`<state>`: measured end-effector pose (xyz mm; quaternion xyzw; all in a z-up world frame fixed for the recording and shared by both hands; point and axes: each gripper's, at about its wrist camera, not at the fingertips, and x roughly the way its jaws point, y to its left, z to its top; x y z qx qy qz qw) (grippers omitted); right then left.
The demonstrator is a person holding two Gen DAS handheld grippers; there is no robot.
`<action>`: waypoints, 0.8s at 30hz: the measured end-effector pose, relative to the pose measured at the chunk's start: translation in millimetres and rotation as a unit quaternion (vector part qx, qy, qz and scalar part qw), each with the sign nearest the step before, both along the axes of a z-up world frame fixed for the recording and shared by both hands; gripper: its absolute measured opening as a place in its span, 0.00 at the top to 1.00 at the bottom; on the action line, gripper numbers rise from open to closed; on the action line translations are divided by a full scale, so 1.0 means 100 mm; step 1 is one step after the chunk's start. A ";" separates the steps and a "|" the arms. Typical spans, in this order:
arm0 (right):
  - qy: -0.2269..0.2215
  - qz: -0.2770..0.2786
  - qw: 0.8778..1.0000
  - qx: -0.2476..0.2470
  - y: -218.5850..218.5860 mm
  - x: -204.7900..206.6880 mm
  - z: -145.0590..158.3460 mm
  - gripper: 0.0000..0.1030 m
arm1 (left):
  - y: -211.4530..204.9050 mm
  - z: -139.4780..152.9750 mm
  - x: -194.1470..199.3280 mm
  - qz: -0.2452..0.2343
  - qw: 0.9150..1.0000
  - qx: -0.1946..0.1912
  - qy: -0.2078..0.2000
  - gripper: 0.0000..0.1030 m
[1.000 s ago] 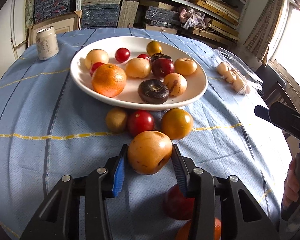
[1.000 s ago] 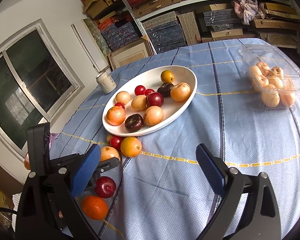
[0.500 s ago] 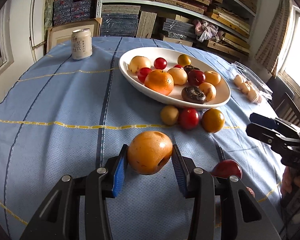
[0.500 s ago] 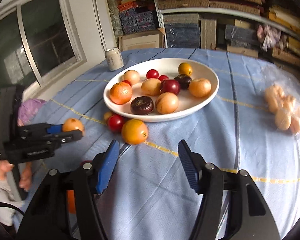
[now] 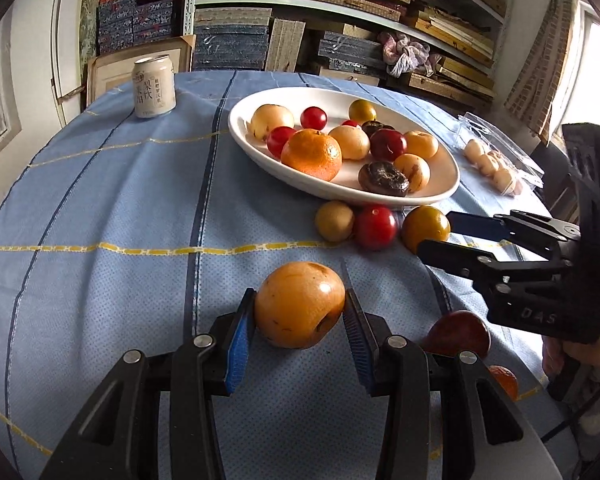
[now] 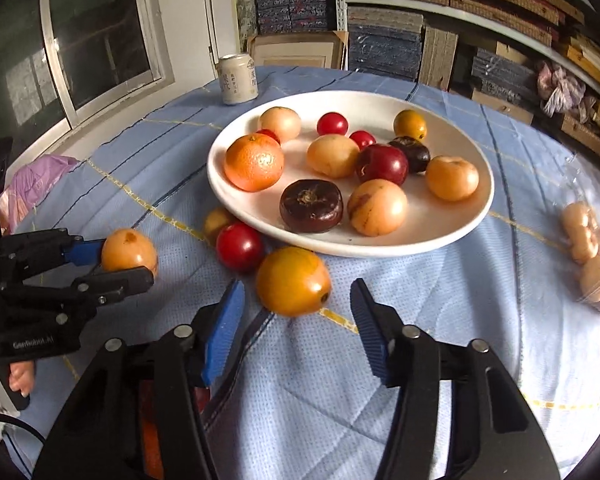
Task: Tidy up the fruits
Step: 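Grasp the orange-yellow fruit with the right tool while the left tool holds the pear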
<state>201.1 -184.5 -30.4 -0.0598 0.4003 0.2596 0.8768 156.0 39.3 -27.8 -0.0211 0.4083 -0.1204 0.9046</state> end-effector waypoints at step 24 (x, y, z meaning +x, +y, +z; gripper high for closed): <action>0.021 0.000 1.000 0.019 -0.03 0.04 -0.01 0.63 | 0.02 -0.01 0.02 0.001 1.000 -0.012 0.004 0.58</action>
